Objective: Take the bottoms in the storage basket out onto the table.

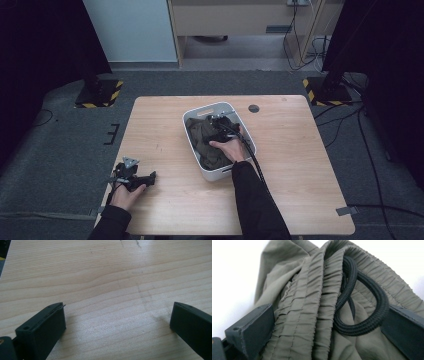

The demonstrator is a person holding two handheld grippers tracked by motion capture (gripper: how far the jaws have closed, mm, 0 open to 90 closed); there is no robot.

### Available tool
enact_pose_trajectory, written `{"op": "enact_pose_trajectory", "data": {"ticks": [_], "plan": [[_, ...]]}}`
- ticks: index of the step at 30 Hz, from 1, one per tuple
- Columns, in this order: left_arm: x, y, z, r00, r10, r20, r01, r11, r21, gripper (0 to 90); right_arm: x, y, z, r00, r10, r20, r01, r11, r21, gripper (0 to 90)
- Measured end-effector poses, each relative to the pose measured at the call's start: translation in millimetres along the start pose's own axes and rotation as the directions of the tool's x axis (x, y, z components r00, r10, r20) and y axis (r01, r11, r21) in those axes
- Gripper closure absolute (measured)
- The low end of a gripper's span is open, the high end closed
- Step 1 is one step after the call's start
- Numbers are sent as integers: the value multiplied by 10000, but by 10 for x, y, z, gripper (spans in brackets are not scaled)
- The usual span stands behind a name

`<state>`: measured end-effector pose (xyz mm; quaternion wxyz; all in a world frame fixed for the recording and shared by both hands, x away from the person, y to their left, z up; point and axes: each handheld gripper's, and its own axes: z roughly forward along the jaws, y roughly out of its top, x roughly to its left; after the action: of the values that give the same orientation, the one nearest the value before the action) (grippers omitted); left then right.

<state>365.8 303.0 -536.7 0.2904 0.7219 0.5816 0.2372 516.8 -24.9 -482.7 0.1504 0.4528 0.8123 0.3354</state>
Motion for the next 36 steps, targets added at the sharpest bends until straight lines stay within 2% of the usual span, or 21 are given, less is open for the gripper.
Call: {"op": "enact_pose_trajectory", "data": {"ticks": [2, 3, 4, 5, 8, 15, 17, 18, 19, 21, 23, 24, 26, 27, 33, 36], "plan": [[-1, 0, 0, 10000, 1, 7, -1, 10000, 4, 0, 15, -7, 18, 9999, -102, 120, 101, 9999, 83, 2], [-1, 0, -1, 10000, 6, 9, -6, 10000, 5, 0, 50, -11, 31, 9983, -324, 493, 317, 9994, 145, 2], [-1, 0, -1, 10000, 6, 9, -6, 10000, 5, 0, 50, -11, 31, 9983, -324, 493, 317, 9994, 145, 2], [-2, -1, -1, 10000, 7, 14, -7, 10000, 4, 0, 96, -13, 51, 9946, -543, 887, 519, 9982, 291, 2], [-2, -1, -1, 10000, 9, 14, -9, 10000, 5, 0, 119, -18, 73, 9921, -670, 1059, 627, 9971, 431, 2], [-2, -1, -1, 10000, 12, 16, -12, 10000, 4, 0, 104, -48, 144, 9927, -703, 977, 621, 9945, 847, 2], [-2, -1, -1, 10000, 8, 16, -8, 10000, 4, 0, 99, -50, 162, 9943, -566, 904, 483, 9946, 917, 2], [-2, -1, -1, 10000, 8, 15, -8, 10000, 4, 0, 80, -54, 171, 9963, -418, 746, 351, 9955, 882, 2], [-2, -1, -1, 10000, 8, 14, -8, 10000, 4, 0, 51, -62, 176, 9987, -11, 519, -27, 9973, 735, 2], [-2, -1, -1, 10000, 9, 15, -9, 10000, 4, 0, 37, -66, 173, 9988, 179, 459, -207, 9979, 620, 3], [-2, -1, -1, 10000, 10, 15, -10, 10000, 3, 0, 13, -62, 154, 9973, 665, 297, -680, 9963, 530, 7], [-2, -1, -1, 10000, 11, 14, -11, 10000, 3, 0, 14, -58, 147, 9971, 699, 295, -714, 9960, 536, 11], [-2, -1, -1, 10000, 10, 15, -10, 10000, 3, 0, 28, -50, 141, 9987, 288, 412, -317, 9969, 715, 13], [-2, -1, -1, 10000, 10, 15, -10, 10000, 3, 0, 65, -44, 151, 9981, -30, 619, -25, 9961, 886, 13], [-3, -1, -1, 10000, 15, 19, -15, 10000, 4, 0, 72, -42, 157, 9972, -256, 697, 184, 9947, 1016, 15], [-3, -1, -2, 10000, 15, 20, -15, 10000, 4, 0, 66, -38, 175, 9971, -302, 692, 213, 9918, 1257, 32]]}}
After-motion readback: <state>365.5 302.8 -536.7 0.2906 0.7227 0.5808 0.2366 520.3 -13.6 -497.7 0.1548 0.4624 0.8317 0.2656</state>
